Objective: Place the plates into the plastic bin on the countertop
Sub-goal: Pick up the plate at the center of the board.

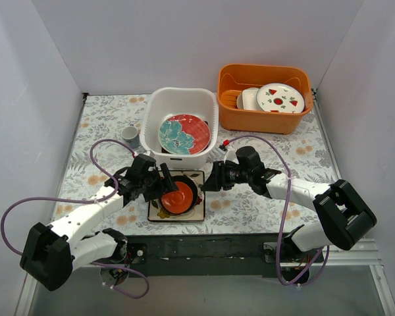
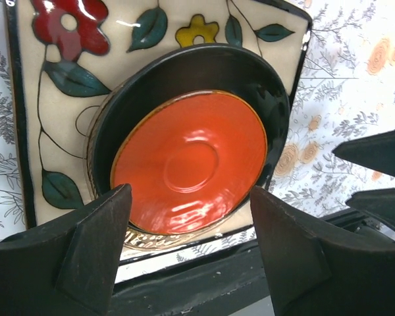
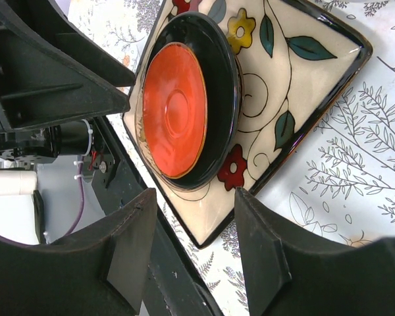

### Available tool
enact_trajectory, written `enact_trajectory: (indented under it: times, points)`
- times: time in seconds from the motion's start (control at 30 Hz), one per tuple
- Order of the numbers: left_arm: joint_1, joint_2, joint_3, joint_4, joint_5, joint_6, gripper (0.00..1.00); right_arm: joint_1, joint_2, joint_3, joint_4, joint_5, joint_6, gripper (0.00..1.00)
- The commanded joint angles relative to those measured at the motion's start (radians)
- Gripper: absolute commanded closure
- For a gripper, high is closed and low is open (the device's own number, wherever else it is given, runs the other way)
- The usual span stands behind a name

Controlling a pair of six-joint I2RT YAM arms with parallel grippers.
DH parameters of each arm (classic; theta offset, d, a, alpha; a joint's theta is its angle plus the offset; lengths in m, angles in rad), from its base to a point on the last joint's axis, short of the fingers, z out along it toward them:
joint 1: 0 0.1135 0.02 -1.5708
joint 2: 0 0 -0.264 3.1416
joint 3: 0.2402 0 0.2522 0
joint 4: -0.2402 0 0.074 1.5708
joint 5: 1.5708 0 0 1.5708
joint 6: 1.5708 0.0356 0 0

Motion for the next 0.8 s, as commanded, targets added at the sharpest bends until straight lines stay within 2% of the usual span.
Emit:
enact_trajectory:
  times: [0.0, 0.43, 0.77]
  points:
    - [-0.017, 0.011, -0.016, 0.006, -0.064, -0.016, 0.3, 0.005, -0.008, 0.01, 0.025, 0.018, -0.026, 0.42]
    - [-0.087, 0.082, -0.01, -0.022, -0.213, -0.041, 0.32, 0.005, -0.011, -0.005, 0.036, 0.039, -0.025, 0.42]
    - [-0.165, 0.123, -0.05, 0.13, -0.134, -0.077, 0.32, 0.005, 0.0, -0.001, 0.037, 0.03, -0.026, 0.42]
